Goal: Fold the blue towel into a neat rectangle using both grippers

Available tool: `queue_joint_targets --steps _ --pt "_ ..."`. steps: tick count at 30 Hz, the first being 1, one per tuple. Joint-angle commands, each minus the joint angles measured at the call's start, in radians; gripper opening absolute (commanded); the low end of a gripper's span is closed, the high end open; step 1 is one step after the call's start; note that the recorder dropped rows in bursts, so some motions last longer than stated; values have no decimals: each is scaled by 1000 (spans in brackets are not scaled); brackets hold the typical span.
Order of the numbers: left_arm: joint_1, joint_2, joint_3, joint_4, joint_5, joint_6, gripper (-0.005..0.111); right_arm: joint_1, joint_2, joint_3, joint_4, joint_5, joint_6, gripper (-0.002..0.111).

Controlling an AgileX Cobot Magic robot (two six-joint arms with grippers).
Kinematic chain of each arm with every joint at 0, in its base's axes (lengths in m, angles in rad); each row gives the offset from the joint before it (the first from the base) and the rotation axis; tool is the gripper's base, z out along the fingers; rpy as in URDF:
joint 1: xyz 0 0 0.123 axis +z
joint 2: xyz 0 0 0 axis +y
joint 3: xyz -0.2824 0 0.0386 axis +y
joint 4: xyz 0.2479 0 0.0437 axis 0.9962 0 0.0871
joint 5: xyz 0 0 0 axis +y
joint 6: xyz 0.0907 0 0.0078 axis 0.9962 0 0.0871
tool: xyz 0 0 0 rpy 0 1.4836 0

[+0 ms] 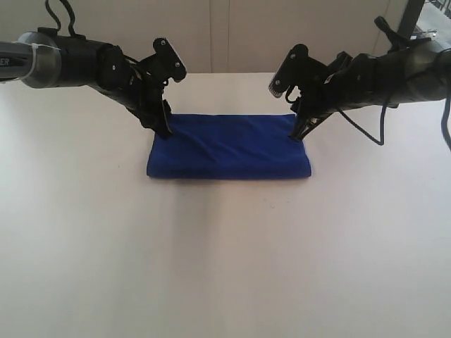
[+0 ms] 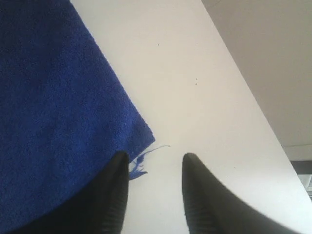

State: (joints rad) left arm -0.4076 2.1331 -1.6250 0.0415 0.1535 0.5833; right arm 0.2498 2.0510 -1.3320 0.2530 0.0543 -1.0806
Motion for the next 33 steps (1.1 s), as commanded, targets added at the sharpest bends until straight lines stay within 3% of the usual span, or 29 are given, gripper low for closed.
queue_joint_targets --steps 1,6,10,16,20,25,33 --pt "4 -4 -3 -8 15 -3 50 -11 -2 -6 3 -4 11 36" --pt "6 -8 -4 -8 100 -79 47 -11 -7 -6 3 49 138 36" --pt "16 -21 -6 -10 243 -197 29 -11 -42 -6 3 171 409 35" --pt "26 -75 -6 -10 456 -332 0 -11 -127 -6 3 382 579 5" --pt "26 -141 -6 -48 537 -508 0 -11 -197 -8 4 512 729 0" --pt "26 -159 -6 -211 529 -563 0 -11 -198 -93 11 681 880 0" --pt "26 -49 -6 -274 434 -638 0 -11 -70 -120 11 669 955 0"
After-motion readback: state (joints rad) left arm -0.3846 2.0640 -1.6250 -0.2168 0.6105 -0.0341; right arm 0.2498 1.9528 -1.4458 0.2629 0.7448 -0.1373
